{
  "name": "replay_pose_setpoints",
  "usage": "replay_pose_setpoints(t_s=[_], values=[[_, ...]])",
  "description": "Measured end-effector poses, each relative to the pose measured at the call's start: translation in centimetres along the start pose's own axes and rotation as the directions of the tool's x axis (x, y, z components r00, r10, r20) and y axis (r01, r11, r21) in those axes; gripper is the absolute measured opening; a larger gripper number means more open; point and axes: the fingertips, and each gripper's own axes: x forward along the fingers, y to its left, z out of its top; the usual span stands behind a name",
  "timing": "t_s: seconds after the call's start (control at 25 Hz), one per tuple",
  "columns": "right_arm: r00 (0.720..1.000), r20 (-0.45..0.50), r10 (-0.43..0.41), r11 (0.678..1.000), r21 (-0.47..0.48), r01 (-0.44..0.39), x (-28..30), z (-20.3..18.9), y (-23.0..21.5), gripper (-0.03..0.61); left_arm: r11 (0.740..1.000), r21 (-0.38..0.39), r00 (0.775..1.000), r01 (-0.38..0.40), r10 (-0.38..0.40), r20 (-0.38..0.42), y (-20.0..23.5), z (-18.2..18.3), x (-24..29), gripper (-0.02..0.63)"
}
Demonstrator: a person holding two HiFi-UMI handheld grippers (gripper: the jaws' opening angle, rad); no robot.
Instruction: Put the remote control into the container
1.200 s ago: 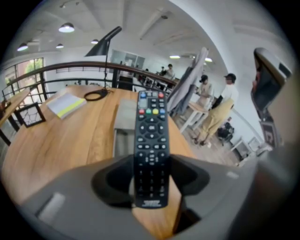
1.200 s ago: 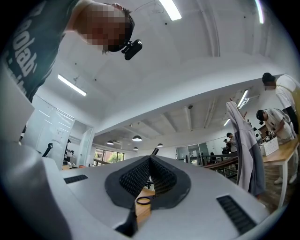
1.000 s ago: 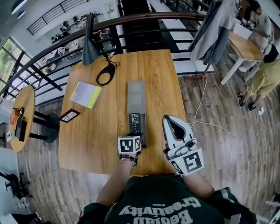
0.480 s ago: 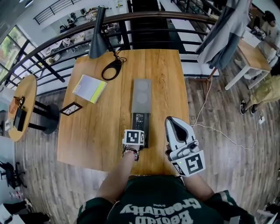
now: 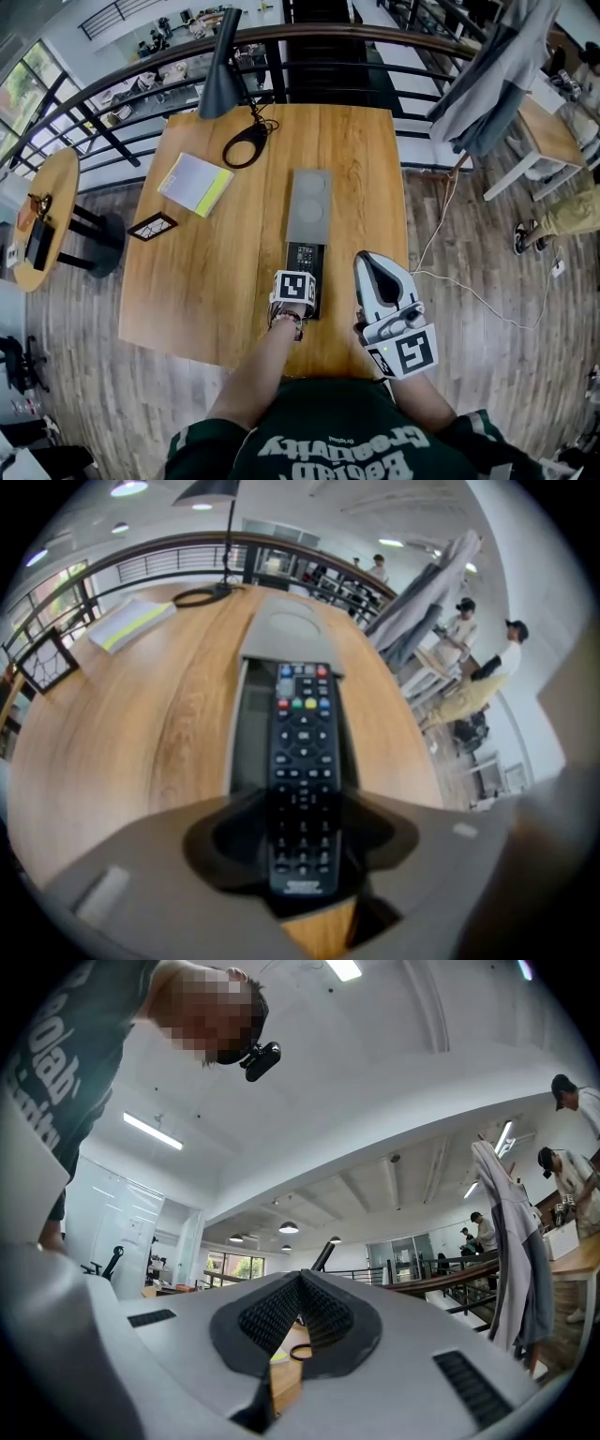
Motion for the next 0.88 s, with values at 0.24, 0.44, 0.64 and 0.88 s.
replay_pose_setpoints(t_s=[0.24, 0.44, 0.64, 0.88], values=[[1.000, -0.016, 0.004, 1.000, -0.002, -0.004, 0.4, -0.3, 0.2, 0.015, 1.000, -0.010, 0.999, -0.007, 0.006, -0.032, -0.3, 0.0, 1.2, 0.236], [1.000, -0.026, 0.005, 1.000, -0.008, -0.005, 0.5, -0.4, 0.3, 0.015, 1.000, -0.007, 0.999, -0.025, 0.025, -0.034, -0.1, 0.4, 2.1, 0.236], [1.000, -0.029, 0.002, 1.000, -0.008, -0.002, 0.2, -0.4, 0.4, 0.015, 0.999, -0.009, 0.998, -0.047, 0.046, -0.046, -0.2, 0.4, 2.3, 0.238], [1.000, -0.028, 0.004, 1.000, -0.005, -0.004, -0.1, -0.1, 0.8, 0.015, 0.999, -0.018, 0.996, -0.050, 0.049, -0.079, 0.1, 0.1, 2.5, 0.238]])
